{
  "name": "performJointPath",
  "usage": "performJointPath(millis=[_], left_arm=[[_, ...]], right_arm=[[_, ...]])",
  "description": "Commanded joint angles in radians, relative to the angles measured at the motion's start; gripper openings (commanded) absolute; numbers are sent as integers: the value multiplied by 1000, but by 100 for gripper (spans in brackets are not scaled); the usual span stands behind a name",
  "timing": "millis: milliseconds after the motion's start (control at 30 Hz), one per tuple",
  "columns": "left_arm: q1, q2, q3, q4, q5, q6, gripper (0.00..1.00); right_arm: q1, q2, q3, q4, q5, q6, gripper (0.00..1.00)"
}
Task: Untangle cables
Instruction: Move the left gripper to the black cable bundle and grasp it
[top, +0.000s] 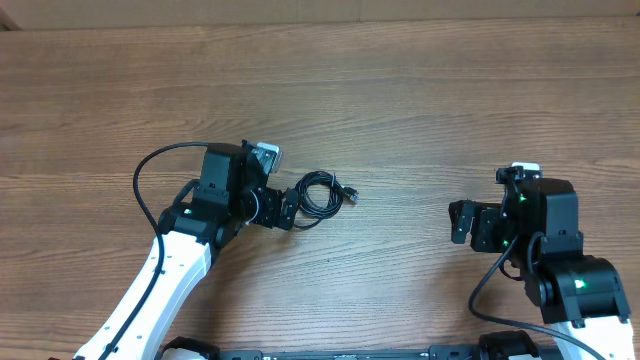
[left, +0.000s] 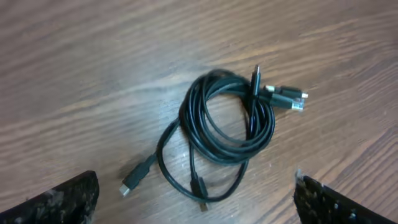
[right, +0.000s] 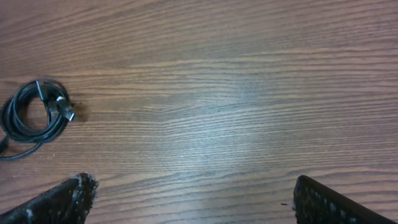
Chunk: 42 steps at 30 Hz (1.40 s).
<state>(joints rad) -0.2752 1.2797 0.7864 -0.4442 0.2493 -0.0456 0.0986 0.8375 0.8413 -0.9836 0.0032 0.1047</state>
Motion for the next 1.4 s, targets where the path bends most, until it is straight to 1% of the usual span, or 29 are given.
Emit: performJointPath(millis=[0, 267, 533, 800, 1067, 1200, 1367], left_arm=[[0, 8, 20, 49, -13, -23, 100], [0, 24, 20, 164, -13, -33, 100], [0, 121, 20, 183, 11, -38, 100], [0, 168, 20, 240, 13, -41, 100], [0, 213, 20, 255, 14, -41, 100], [0, 246, 20, 283, 40, -41, 100], [0, 271, 20, 338, 63, -40, 83]], right_arm=[[-5, -2, 26, 1, -5, 4, 100], [-5, -2, 26, 9, -53, 4, 100], [-5, -2, 26, 8, -54, 4, 100], [-5, -2, 26, 8, -64, 4, 100], [-5, 1, 26, 20, -129, 4, 100], [-5, 10, 26, 20, -129, 3, 100], [-5, 29, 26, 20, -129, 3, 100]])
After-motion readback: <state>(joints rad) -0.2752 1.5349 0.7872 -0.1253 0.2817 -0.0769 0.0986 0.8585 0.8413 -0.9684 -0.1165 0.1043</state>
